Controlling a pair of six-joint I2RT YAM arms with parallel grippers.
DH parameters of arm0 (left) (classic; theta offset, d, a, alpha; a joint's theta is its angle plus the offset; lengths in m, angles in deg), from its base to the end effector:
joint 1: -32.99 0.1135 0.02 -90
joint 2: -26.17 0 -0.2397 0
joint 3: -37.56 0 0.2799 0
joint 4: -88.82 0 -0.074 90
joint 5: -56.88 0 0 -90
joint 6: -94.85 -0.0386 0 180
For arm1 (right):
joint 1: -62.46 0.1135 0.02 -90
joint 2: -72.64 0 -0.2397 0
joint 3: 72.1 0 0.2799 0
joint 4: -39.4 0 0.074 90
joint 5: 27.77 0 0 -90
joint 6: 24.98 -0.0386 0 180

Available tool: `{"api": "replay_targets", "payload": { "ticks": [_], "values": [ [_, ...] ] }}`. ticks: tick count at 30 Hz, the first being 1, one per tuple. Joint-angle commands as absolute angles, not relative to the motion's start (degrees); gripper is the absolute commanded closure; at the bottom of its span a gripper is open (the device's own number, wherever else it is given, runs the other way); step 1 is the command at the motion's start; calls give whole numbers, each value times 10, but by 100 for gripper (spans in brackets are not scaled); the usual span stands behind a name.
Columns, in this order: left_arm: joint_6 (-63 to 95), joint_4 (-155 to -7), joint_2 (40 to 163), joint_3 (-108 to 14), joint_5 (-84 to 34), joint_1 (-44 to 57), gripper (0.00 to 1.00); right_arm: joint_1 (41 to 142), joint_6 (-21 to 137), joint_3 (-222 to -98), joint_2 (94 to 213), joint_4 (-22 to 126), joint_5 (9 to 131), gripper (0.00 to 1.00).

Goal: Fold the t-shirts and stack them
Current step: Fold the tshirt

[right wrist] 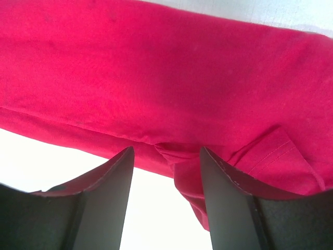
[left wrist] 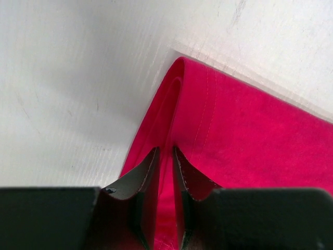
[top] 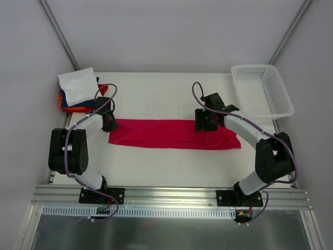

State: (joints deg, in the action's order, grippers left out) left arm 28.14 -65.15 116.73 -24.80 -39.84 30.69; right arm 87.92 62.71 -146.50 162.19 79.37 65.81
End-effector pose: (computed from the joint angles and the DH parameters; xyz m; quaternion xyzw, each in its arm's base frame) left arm 0.3346 -0.0089 0.1298 -0.1907 0.9309 -0.0135 0.3113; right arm 0.3174 0.1538 0.1877 -0.2005 0.9323 0.1008 0.2837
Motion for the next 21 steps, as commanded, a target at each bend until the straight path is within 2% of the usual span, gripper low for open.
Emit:
{"api": "replay_targets", "payload": {
  "ticks": [1, 21],
  "values": [
    [271, -652, 1175, -266, -402, 303, 85, 883, 630, -1463, 1609, 784, 668, 44],
    [263, -641, 1187, -290, -395, 303, 93, 883, 626, -1460, 1610, 781, 672, 45]
  ]
}}
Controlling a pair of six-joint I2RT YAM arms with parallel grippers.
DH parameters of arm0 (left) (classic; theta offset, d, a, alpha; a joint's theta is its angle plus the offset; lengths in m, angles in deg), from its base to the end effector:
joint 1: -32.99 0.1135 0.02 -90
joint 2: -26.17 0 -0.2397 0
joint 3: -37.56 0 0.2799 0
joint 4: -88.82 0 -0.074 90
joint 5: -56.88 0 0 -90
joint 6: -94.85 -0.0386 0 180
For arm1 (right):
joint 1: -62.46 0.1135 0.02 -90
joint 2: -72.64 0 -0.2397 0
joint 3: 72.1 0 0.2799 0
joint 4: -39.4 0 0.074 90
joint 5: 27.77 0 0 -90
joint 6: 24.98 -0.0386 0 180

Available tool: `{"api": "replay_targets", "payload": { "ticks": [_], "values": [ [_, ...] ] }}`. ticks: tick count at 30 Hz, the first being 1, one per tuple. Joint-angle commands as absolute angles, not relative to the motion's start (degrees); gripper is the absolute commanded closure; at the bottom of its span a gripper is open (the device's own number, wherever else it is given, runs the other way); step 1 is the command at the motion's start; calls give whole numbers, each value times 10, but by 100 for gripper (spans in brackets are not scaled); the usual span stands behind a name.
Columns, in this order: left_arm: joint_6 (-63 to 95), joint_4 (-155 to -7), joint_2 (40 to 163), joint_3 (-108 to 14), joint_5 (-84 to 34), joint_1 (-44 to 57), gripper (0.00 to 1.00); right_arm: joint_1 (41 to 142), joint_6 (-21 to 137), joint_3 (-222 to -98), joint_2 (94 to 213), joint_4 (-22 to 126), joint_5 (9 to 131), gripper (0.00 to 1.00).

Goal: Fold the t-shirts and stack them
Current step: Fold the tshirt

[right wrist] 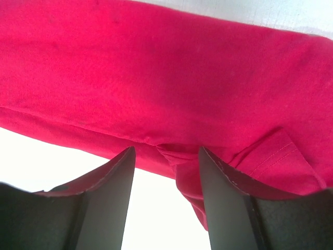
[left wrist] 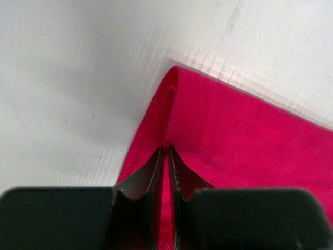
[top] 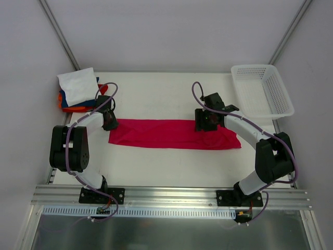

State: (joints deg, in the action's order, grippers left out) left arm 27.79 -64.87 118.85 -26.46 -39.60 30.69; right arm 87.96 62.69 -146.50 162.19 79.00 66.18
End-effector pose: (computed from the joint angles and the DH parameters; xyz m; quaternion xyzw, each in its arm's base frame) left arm 0.3412 -0.0093 0.1267 -0.1873 0.9337 -0.0131 0.3050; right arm 0.3177 0.1545 0.1882 -0.2015 0.9310 0.1047 0.2858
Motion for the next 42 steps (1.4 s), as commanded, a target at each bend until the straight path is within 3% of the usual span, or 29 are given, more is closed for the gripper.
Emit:
{"api": "replay_targets", "payload": {
  "ticks": [1, 10, 17, 23, 37, 42],
  "values": [
    [261, -639, 1185, -293, -397, 303, 93, 884, 625, -1459, 1610, 781, 672, 45],
    [258, -618, 1176, -311, -408, 304, 100, 887, 625, -1464, 1616, 779, 674, 45],
    [258, -618, 1189, -317, -409, 304, 100, 888, 625, -1464, 1613, 780, 673, 45],
    [258, -618, 1192, -318, -412, 304, 90, 888, 625, -1462, 1616, 778, 678, 46],
    [255, -618, 1219, -336, -416, 304, 85, 894, 619, -1454, 1624, 769, 694, 46],
    [253, -618, 1237, -343, -412, 304, 96, 895, 619, -1455, 1619, 769, 694, 46]
  ]
}}
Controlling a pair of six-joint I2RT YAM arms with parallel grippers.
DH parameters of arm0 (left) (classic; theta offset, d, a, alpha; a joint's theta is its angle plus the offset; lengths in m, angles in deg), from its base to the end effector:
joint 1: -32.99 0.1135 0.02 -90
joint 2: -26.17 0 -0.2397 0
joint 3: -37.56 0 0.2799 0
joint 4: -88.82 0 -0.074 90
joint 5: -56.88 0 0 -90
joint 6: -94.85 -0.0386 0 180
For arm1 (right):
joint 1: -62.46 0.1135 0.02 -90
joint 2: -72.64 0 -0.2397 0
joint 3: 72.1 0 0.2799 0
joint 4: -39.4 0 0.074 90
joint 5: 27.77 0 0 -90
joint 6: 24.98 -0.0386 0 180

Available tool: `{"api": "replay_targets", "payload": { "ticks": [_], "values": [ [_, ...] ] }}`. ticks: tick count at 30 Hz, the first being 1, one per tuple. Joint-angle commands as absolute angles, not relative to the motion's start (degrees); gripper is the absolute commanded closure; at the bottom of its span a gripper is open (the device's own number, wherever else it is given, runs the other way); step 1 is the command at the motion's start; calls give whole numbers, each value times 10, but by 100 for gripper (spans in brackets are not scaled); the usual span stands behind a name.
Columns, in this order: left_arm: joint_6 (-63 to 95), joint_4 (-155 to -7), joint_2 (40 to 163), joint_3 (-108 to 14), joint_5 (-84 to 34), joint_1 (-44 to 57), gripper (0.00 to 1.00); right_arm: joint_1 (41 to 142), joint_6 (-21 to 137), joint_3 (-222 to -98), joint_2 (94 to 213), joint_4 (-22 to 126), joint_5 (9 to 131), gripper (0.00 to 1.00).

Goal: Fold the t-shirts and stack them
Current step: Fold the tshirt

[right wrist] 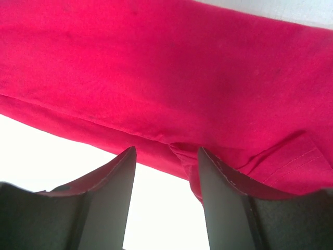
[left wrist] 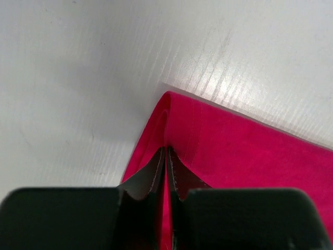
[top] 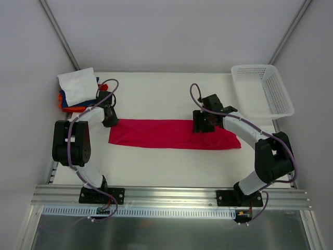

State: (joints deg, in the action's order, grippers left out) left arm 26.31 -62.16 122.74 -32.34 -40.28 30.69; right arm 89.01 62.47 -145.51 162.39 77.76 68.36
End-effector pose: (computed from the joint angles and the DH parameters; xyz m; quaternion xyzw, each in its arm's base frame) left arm 0.3607 -0.0097 0.1332 -0.1769 0.9373 -0.0022 0.3004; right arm 0.3135 0.1612 0.1827 -0.2137 0.9274 0.1254 0.2803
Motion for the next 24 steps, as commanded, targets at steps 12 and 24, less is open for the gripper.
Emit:
{"api": "replay_targets", "payload": {
  "ticks": [12, 24],
  "values": [
    [249, -617, 1237, -360, -415, 304, 100, 898, 615, -1442, 1617, 771, 689, 46],
    [248, -603, 1209, -392, -302, 301, 1, 901, 603, -1422, 1626, 761, 678, 32]
  ]
}}
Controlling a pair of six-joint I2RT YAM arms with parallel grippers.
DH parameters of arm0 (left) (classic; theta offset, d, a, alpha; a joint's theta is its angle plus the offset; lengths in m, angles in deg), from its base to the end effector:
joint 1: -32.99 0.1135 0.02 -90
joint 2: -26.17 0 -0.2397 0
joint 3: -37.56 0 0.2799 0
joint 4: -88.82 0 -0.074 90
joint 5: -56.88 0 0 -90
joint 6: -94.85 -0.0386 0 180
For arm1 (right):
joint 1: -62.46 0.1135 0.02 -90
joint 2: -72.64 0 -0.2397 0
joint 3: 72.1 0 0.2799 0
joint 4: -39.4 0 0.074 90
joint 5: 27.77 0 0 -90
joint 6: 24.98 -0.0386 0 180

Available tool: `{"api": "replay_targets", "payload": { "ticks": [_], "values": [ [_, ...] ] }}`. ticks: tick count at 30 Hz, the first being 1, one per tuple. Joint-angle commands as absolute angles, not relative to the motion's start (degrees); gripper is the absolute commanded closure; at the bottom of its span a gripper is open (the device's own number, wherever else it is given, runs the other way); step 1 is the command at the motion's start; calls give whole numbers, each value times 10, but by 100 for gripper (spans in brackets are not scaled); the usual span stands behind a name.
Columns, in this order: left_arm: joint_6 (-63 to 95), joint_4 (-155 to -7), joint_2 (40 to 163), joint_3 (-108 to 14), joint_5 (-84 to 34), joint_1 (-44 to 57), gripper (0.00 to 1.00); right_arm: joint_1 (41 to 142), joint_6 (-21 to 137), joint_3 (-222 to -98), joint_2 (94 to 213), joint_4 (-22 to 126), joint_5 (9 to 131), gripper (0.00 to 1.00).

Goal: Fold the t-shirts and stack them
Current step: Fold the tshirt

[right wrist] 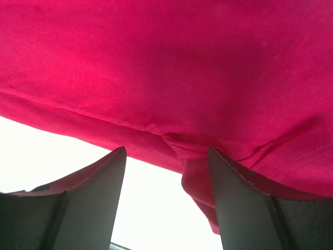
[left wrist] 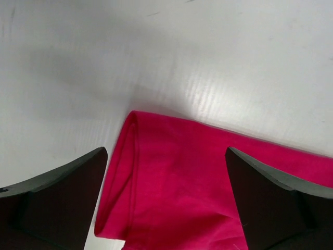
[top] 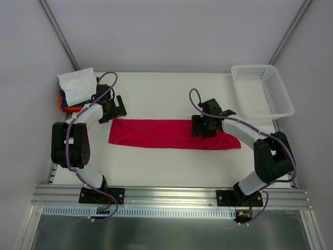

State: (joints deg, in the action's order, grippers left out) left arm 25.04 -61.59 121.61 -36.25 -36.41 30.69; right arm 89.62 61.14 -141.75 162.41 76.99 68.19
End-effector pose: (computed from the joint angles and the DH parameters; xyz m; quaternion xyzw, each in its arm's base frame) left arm 0.3732 -0.0128 0.1612 -0.1560 0.9299 -0.0382 0.3308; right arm 0.3024 0.1596 0.1619 -0.2077 0.9366 0.1224 0.2542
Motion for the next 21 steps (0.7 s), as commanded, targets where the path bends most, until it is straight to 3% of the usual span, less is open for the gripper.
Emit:
{"api": "replay_targets", "payload": {
  "ticks": [1, 8, 21],
  "values": [
    [248, -600, 1220, -393, -296, 299, 1, 900, 602, -1426, 1629, 761, 679, 32],
    [259, -599, 1243, -380, -260, 279, 1, 900, 590, -1424, 1635, 759, 698, 31],
    [303, -586, 1144, -333, -252, 194, 1, 899, 580, -1415, 1644, 747, 699, 31]
  ]
}}
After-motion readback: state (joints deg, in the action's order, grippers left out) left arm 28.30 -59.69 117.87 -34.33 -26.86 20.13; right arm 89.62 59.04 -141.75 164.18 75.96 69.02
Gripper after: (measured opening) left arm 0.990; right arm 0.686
